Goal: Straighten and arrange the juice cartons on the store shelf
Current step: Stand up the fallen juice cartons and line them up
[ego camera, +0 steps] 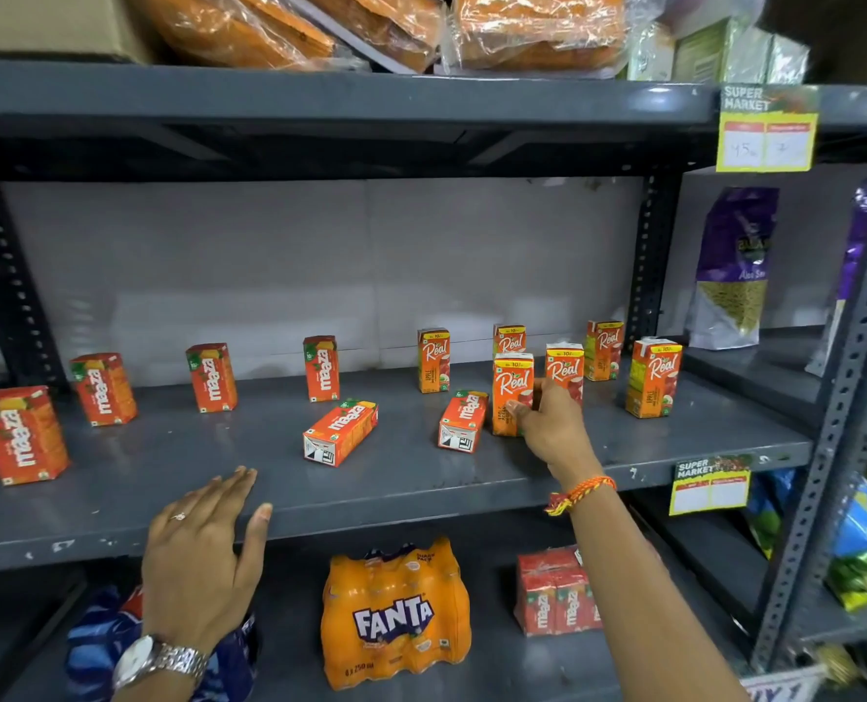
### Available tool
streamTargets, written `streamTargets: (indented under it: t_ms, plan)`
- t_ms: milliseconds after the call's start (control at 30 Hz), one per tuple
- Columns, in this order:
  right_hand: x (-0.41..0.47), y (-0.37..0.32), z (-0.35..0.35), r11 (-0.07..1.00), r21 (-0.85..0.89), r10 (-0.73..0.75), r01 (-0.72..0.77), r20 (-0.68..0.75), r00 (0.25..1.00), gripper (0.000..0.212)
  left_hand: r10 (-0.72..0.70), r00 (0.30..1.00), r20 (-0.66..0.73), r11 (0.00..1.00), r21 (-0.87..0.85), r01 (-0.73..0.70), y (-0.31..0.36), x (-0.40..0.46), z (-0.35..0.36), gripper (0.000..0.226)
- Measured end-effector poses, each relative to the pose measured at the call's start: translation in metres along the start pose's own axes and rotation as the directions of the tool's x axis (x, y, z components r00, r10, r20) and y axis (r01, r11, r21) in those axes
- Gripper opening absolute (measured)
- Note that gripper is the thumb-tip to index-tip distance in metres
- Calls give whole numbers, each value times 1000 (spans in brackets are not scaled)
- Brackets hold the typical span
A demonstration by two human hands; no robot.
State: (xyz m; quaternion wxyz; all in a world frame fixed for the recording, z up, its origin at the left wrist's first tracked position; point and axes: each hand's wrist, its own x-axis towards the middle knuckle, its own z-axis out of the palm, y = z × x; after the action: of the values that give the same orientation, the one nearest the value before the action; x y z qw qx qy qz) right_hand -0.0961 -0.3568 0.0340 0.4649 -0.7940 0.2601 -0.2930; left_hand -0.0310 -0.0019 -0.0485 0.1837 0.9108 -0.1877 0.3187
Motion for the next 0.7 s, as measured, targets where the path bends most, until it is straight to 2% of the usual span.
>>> streamTargets:
  t_ms: [133, 233, 300, 367, 400, 433, 533, 700]
  plan:
    - [0, 0, -1, 996, -88, 14, -12, 18, 1000, 40, 2, 1000, -9, 1000, 7, -2, 0, 0, 1, 64]
    - [-6, 0, -4, 978, -204, -33, 33, 4, 999, 35, 6, 1000, -8, 1000, 10, -6, -1, 0, 2, 65]
    - [-20, 1, -6, 952, -292, -138, 91, -145, 980, 29, 9, 1000, -15, 1000, 4, -9, -1, 0, 2, 65]
    - [-42, 0, -3, 929, -337, -269, 155, -323, 907, 21, 12, 1000, -24, 1000, -7, -12, 0, 0, 2, 64]
    - [-52, -2, 1, 919, -348, -314, 185, -363, 877, 23, 13, 1000, -29, 1000, -12, -13, 0, 0, 2, 63]
    - [-60, -4, 5, 915, -353, -327, 195, -365, 872, 30, 15, 999, -34, 1000, -16, -15, 0, 0, 2, 63]
    - [-71, -16, 27, 911, -389, -241, 133, -244, 939, 49, 19, 999, -44, 1000, -19, -20, 0, 0, 2, 61]
    - [-69, -32, 53, 844, -529, -232, 86, -217, 948, 56, 24, 998, -57, 999, -26, -26, 0, -1, 2, 60]
